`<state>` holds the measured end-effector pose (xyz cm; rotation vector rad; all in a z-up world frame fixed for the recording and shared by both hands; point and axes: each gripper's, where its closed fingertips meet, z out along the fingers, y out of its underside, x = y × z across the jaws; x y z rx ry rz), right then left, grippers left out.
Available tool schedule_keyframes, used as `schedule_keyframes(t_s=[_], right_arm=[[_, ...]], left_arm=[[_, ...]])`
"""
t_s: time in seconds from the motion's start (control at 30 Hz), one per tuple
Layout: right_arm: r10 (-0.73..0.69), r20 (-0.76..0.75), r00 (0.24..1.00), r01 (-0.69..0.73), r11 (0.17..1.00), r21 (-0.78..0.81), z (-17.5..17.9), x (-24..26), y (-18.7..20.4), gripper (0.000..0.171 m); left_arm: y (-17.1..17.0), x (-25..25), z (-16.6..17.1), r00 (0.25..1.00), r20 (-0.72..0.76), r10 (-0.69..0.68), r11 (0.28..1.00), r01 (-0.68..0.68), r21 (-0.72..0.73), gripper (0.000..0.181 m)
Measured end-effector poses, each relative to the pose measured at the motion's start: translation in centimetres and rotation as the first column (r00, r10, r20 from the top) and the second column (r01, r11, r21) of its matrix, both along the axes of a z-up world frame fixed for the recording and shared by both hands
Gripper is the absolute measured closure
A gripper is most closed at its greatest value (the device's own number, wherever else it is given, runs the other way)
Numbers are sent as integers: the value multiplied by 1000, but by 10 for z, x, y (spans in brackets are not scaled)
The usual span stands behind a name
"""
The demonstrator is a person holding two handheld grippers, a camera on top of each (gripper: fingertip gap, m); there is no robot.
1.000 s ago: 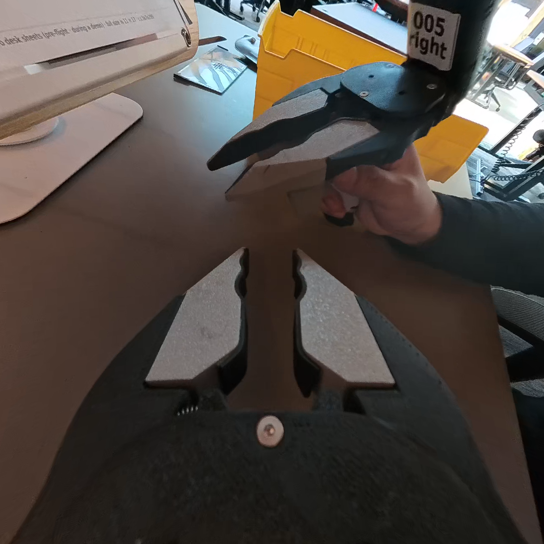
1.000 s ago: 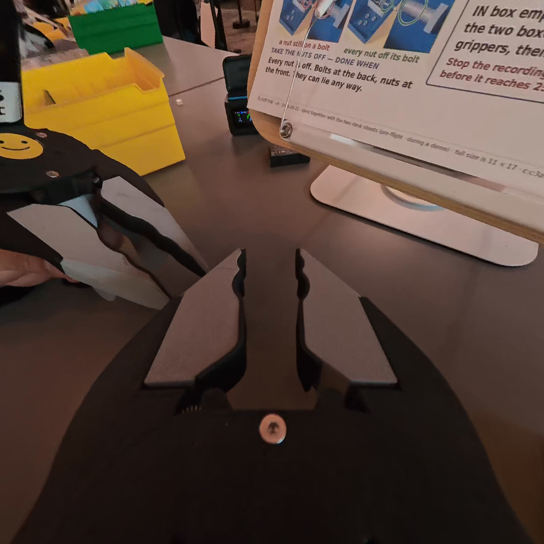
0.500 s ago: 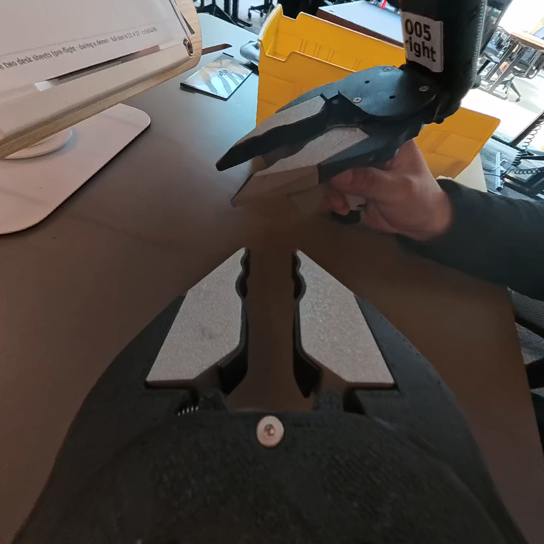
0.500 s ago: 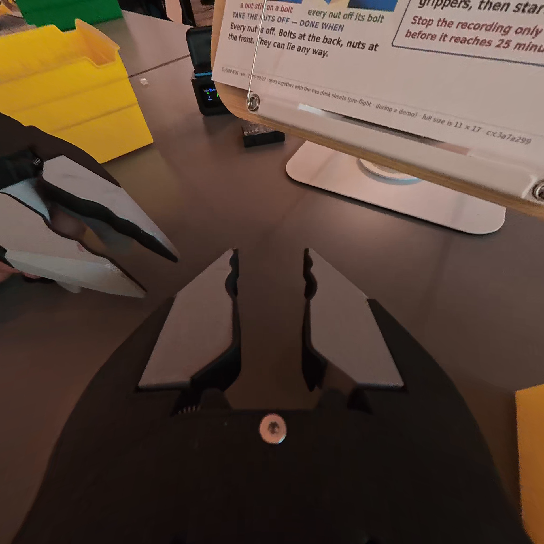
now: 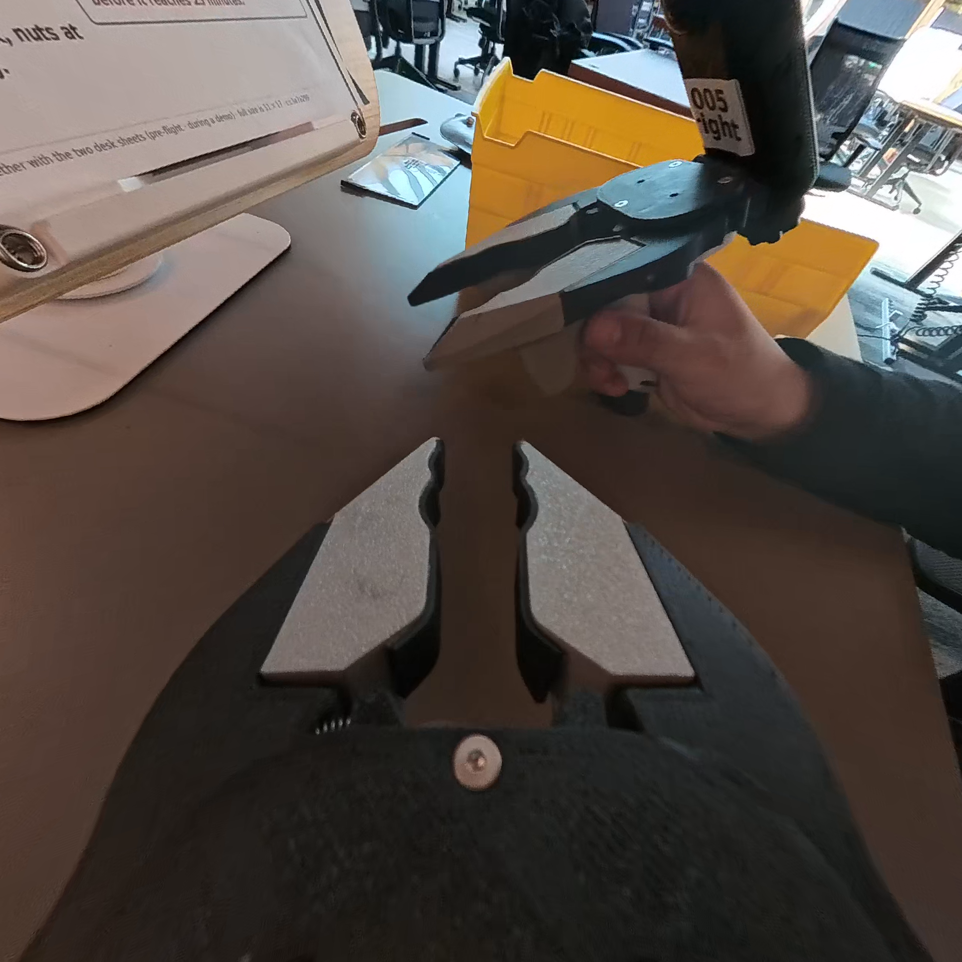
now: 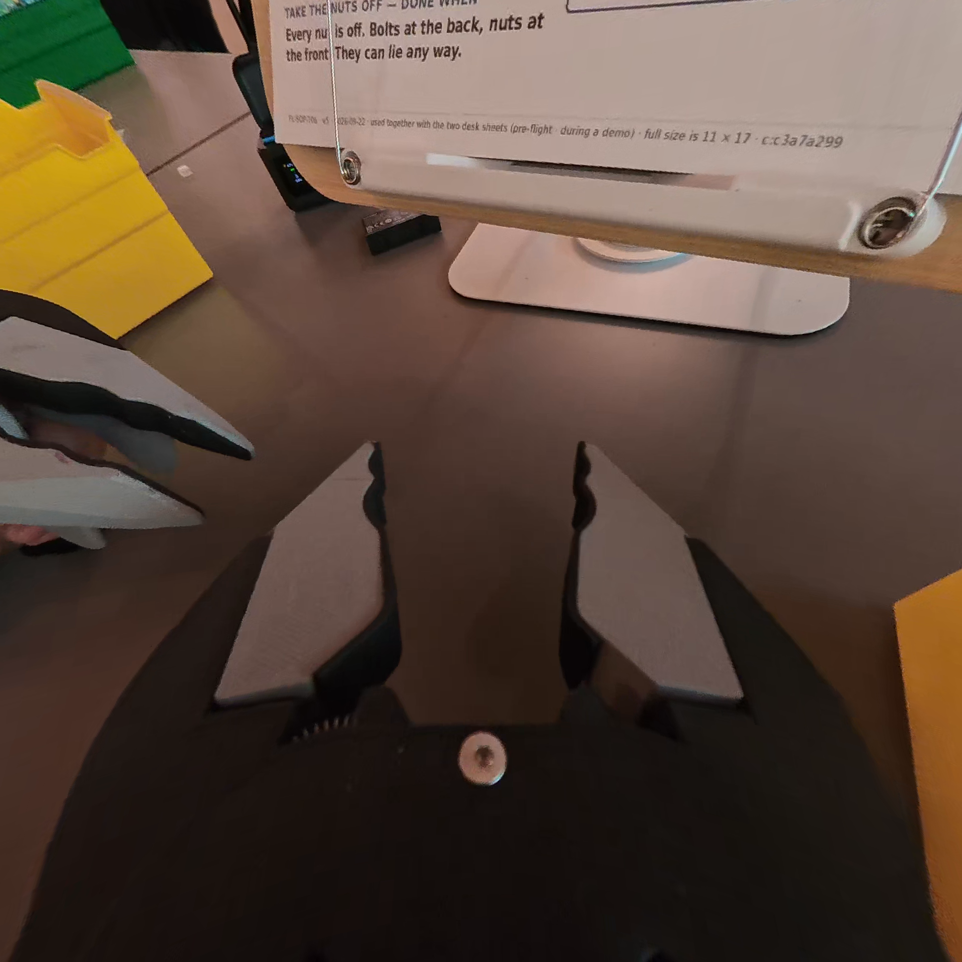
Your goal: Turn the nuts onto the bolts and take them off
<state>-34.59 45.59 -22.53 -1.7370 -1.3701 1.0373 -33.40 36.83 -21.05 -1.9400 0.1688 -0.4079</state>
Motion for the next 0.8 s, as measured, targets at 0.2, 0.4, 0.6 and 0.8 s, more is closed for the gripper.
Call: schedule_keyframes(t_s=[0.2, 0.4, 0.6, 0.8], right_arm=[[38, 24, 999, -38, 999, 7, -3, 0, -7, 95], [57, 29, 998, -56, 998, -26, -5, 1, -8, 94], [71, 41, 997, -72, 997, 21, -5, 1, -11, 94], [57, 47, 997, -60, 995, 74, -3, 2, -8, 93]], left_arm=[[1, 5, -5, 999, -39, -20, 1000, 20, -20, 158], [1, 6, -6, 999, -47, -26, 999, 24, -26, 158], [1, 6, -5, 998, -63, -19, 1000, 18, -15, 158], [0, 1, -7, 995, -103, 18, 1000, -20, -16, 157]])
